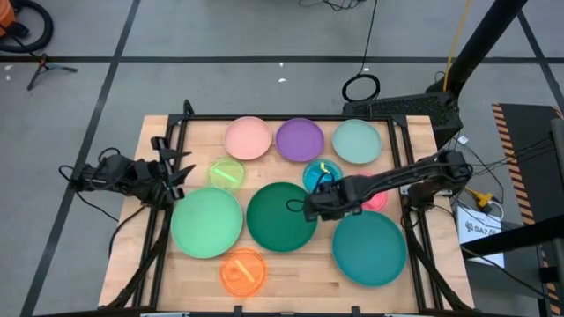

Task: Stack plastic plates
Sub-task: Stack the green plate on top of the blue plate

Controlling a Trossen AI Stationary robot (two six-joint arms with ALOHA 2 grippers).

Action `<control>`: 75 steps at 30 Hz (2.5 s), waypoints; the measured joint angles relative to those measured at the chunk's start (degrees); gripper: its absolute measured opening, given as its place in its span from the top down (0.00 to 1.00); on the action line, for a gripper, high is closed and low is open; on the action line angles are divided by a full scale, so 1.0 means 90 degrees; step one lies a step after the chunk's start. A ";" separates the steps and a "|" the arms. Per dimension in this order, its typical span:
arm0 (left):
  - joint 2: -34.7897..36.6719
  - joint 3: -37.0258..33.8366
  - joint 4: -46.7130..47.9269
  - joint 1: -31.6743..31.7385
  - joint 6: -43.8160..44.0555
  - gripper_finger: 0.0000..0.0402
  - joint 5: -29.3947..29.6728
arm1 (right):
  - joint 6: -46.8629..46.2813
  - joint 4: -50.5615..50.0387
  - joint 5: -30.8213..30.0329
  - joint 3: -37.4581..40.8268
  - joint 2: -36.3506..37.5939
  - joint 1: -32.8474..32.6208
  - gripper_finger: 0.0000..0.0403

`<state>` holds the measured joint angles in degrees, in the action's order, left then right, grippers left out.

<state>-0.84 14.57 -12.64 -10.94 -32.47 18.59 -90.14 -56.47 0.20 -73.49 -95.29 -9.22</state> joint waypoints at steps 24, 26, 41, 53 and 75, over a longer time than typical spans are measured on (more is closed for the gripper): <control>0.0000 0.0000 -0.1353 0.0000 -0.1288 0.57 -0.0002 | 0.4421 0.3075 -0.1548 0.0000 -0.0128 0.0445 0.98; 0.0000 0.0000 -0.1351 0.0000 -0.1309 0.57 -0.0002 | 0.4685 0.3281 -0.1552 0.0000 -0.0179 0.0442 0.98; 0.0000 0.0000 -0.1340 -0.0001 -0.1134 0.57 -0.0002 | 0.7995 0.6704 -0.3666 0.0000 -0.1914 0.0036 0.98; 0.0000 0.0000 -0.1273 -0.0002 -0.1117 0.57 -0.0005 | 0.8060 0.6823 -0.3643 0.0000 -0.2066 0.0351 0.55; 0.0000 0.0000 -0.1202 -0.0002 -0.1210 0.57 -0.0002 | 0.9131 0.4279 -0.1348 -0.0663 -0.2037 0.1144 0.49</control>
<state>-0.84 14.57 -23.46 -10.96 -43.35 18.57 -7.96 -17.96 -11.93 -79.46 -113.62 1.08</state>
